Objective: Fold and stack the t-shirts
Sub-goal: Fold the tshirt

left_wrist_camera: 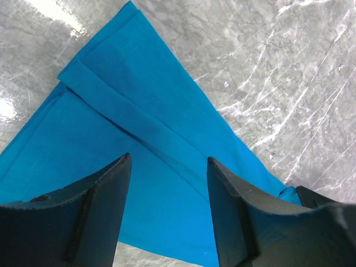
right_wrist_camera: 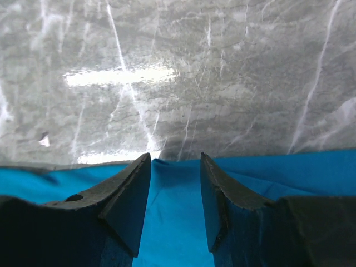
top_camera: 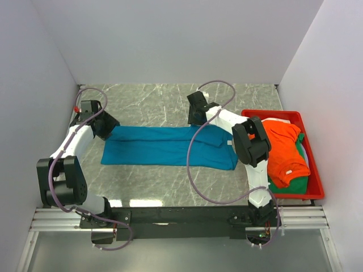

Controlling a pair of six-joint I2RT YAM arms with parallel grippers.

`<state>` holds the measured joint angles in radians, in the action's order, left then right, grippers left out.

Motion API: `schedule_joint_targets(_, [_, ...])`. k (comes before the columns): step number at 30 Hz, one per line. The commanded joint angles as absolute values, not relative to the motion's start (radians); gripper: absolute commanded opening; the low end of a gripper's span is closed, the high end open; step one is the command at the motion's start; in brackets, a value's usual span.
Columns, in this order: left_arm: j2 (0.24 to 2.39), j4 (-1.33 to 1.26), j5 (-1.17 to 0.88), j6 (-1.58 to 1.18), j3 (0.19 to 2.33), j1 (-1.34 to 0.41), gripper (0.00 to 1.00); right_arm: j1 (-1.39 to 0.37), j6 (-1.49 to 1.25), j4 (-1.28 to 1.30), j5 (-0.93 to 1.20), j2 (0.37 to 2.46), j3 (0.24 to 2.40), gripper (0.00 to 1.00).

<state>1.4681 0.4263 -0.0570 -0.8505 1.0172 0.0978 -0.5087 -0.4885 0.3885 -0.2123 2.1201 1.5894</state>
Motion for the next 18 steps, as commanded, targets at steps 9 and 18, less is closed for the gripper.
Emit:
schedule_joint_targets(9, [1.436,0.383,-0.081,-0.834,0.988,0.084,0.61,-0.531,-0.497,0.394,-0.261,2.123,1.618,0.27])
schedule_joint_targets(18, [1.440,0.367,-0.100,-0.847,0.969,0.083,0.61,-0.541,-0.518,0.384,-0.273,2.022,1.542,0.03])
